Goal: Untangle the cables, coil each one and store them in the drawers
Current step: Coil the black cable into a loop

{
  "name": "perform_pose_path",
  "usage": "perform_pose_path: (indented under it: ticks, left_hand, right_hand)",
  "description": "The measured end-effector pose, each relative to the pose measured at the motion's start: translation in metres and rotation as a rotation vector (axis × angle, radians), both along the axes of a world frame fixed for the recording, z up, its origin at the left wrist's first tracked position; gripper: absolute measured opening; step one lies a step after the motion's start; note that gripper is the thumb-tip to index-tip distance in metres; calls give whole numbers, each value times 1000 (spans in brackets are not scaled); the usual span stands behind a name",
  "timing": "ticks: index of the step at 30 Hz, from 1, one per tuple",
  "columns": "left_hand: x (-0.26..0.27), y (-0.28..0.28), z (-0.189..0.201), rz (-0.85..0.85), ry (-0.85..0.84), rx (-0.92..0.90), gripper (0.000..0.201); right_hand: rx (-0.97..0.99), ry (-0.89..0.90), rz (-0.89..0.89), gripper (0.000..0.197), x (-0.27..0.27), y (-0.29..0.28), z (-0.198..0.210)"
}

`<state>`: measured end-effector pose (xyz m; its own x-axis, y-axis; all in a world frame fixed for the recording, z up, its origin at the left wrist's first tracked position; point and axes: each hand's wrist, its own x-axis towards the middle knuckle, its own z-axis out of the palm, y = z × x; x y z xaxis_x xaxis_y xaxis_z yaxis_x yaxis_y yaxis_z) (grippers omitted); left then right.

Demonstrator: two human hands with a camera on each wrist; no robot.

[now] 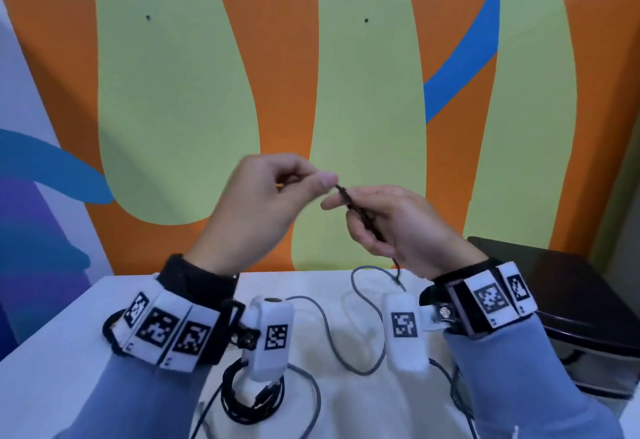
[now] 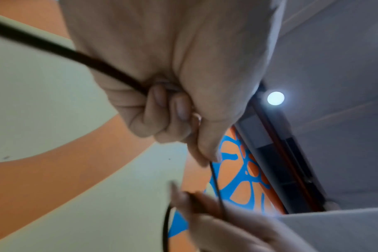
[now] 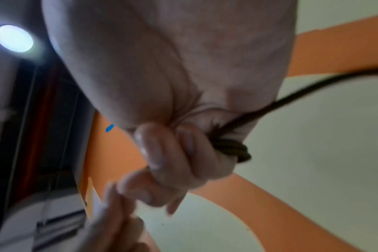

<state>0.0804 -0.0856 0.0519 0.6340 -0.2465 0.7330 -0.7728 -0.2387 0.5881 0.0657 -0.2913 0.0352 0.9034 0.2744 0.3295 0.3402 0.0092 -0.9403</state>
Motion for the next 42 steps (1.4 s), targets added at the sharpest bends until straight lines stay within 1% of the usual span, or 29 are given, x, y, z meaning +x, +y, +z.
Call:
perform_pose_path:
  ticks: [2, 3, 4, 5, 6, 8, 9, 10, 11, 13, 14, 15, 16, 18, 19, 21, 23, 26, 28, 29, 30, 31, 33, 35, 36, 37, 38, 40, 42]
  left_hand:
    - [10, 6, -3, 52, -12, -177, 24]
    - [14, 6, -7, 69, -10, -234, 27]
    - [16, 3, -11, 82, -6, -250, 30]
    - [21, 0, -16, 105, -7, -224, 32]
    - [24, -5, -21, 136, -12, -151, 34]
    - [23, -16, -27, 163, 1, 129, 32]
    - [19, -21, -28, 152, 15, 292, 33]
    - [14, -26, -27, 119, 24, 422, 35]
    - [8, -30, -26, 80, 23, 503, 37]
    - [-3, -31, -18, 15, -8, 552, 36]
    - [-7, -28, -13, -6, -23, 521, 34]
    - [-11, -23, -7, -20, -28, 456, 30]
    - [-12, -18, -3, -22, -33, 378, 26]
    - [-9, -5, 2, 6, -60, 220, 20]
    - [-5, 1, 3, 19, -66, 141, 17]
    - [6, 10, -1, 18, -78, -15, 11]
    - [14, 13, -7, 13, -108, -97, 7]
    - [27, 8, -18, 72, -201, -72, 9]
    - [34, 0, -26, 129, -264, -56, 11]
    - [34, -4, -28, 144, -274, -50, 12]
    - [34, -8, -30, 121, -244, -42, 14]
    - [32, -10, -29, 61, -170, -41, 18]
    - [24, -12, -25, -103, 37, -116, 21]
    - [19, -10, -20, -229, 252, -218, 20]
    - [17, -9, -19, -277, 331, -243, 20]
    - [15, -8, -18, -304, 366, -244, 22]
    - [13, -8, -17, -302, 360, -224, 22]
    - [8, -11, -19, -234, 276, -167, 10]
    - [8, -19, -22, -170, 210, -171, 15]
  right_hand:
    - [77, 43, 183, 34, -8, 1, 5]
    - [137, 49, 252, 34, -10, 2, 8]
    - [207, 44, 301, 36, -11, 5, 9]
    - [295, 32, 327, 38, -11, 9, 11]
    - [409, 20, 325, 41, -10, 14, 11]
    - [649, -20, 238, 42, -4, 22, 10]
    - [718, -68, 152, 41, 0, 24, 9]
    - [717, -133, 35, 39, 3, 24, 7]
    - [643, -205, -105, 36, 7, 23, 6]
    - [376, -292, -361, 32, 13, 20, 3]
    - [246, -287, -432, 30, 14, 18, 1]
    - [136, -258, -451, 28, 15, 15, 0]
    - [43, -214, -416, 27, 14, 12, -1]
    - [-82, -117, -234, 33, 9, 8, -1]
    - [-101, -72, -128, 35, 4, 7, 0]
    - [-68, -3, 48, 34, -4, 5, 5]
    - [9, 65, 172, 31, -9, 5, 9]
    - [195, 191, 300, 27, -9, 8, 9]
    - [259, 210, 341, 29, -6, 10, 6]
    - [275, 204, 355, 30, -5, 11, 5]
    - [293, 198, 367, 31, -4, 12, 4]
    - [315, 194, 376, 32, -3, 12, 4]
    - [361, 182, 356, 32, -2, 10, 6]
    - [387, 158, 272, 32, -1, 6, 7]
    - [391, 140, 217, 32, 0, 5, 7]
    - [388, 118, 162, 32, 1, 5, 8]
    - [384, 94, 107, 32, 3, 5, 7]
    - [385, 50, 9, 31, 6, 9, 6]
    - [378, -5, -87, 31, 9, 13, 4]
